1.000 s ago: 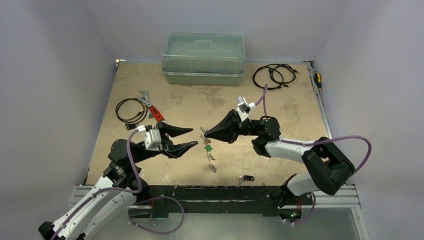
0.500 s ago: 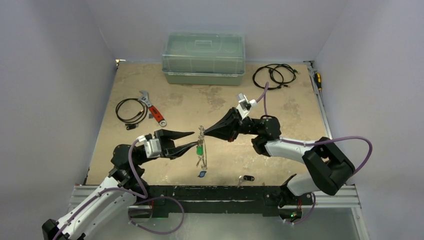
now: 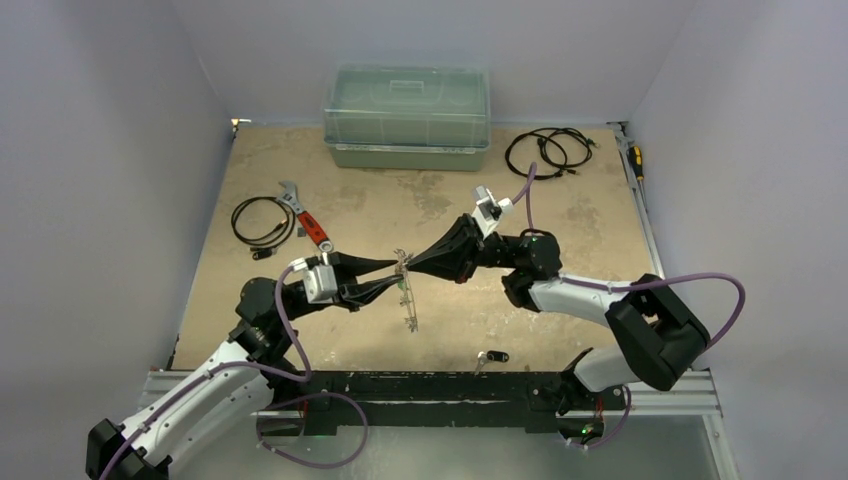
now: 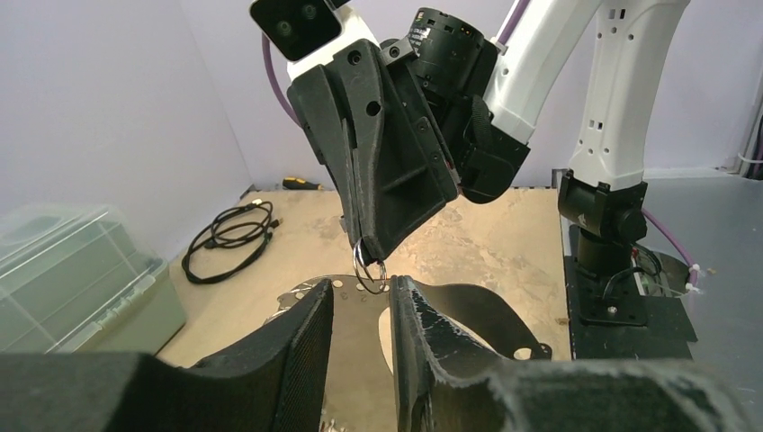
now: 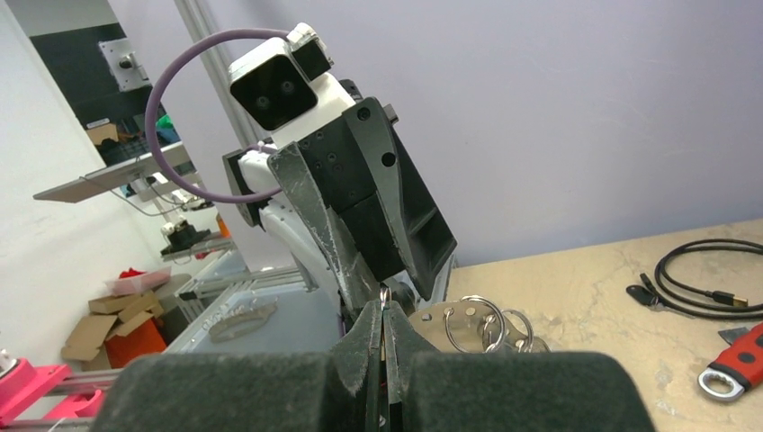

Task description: Put the keys on the keyring

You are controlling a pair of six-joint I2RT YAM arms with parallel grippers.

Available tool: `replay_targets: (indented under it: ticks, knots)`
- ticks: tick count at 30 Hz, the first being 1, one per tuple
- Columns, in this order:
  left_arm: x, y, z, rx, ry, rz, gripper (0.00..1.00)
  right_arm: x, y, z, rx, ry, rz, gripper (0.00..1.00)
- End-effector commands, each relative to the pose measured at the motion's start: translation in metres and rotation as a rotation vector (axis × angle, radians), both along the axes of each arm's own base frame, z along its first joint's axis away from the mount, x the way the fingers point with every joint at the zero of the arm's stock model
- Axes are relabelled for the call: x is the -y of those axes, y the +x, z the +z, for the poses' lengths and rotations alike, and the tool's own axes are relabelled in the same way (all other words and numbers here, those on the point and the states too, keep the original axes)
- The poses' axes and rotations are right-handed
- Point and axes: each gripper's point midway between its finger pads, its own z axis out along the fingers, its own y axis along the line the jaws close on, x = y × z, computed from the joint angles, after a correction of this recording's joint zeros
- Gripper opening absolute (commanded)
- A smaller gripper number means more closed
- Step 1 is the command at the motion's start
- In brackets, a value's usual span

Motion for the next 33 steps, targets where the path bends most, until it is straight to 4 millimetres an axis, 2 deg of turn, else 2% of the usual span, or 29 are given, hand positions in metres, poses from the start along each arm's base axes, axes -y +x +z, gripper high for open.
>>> replay_targets:
  ticks: [1, 8, 13, 24, 27, 33]
  knots:
    - [-0.002, 0.0, 0.023, 0.044, -0.054, 0.004, 0.27, 0.022, -0.031, 0.064, 0.292, 0.252, 0.018, 0.0]
    - [0.002, 0.002, 0.02, 0.027, -0.04, -0.007, 0.24, 0.019, -0.034, 0.061, 0.289, 0.245, 0.035, 0.0]
    - [0.002, 0.002, 0.021, 0.02, -0.04, -0.012, 0.16, 0.015, -0.035, 0.057, 0.283, 0.234, 0.052, 0.0]
    - [0.002, 0.002, 0.022, 0.008, -0.034, -0.008, 0.11, 0.008, -0.042, 0.039, 0.279, 0.182, 0.108, 0.0]
    - [0.001, 0.004, 0.023, 0.0, -0.03, 0.004, 0.0, 0.007, -0.044, 0.035, 0.279, 0.165, 0.125, 0.0]
    - [-0.002, 0.009, 0.025, -0.019, 0.006, 0.044, 0.0, 0.003, -0.045, 0.017, 0.286, 0.08, 0.162, 0.0]
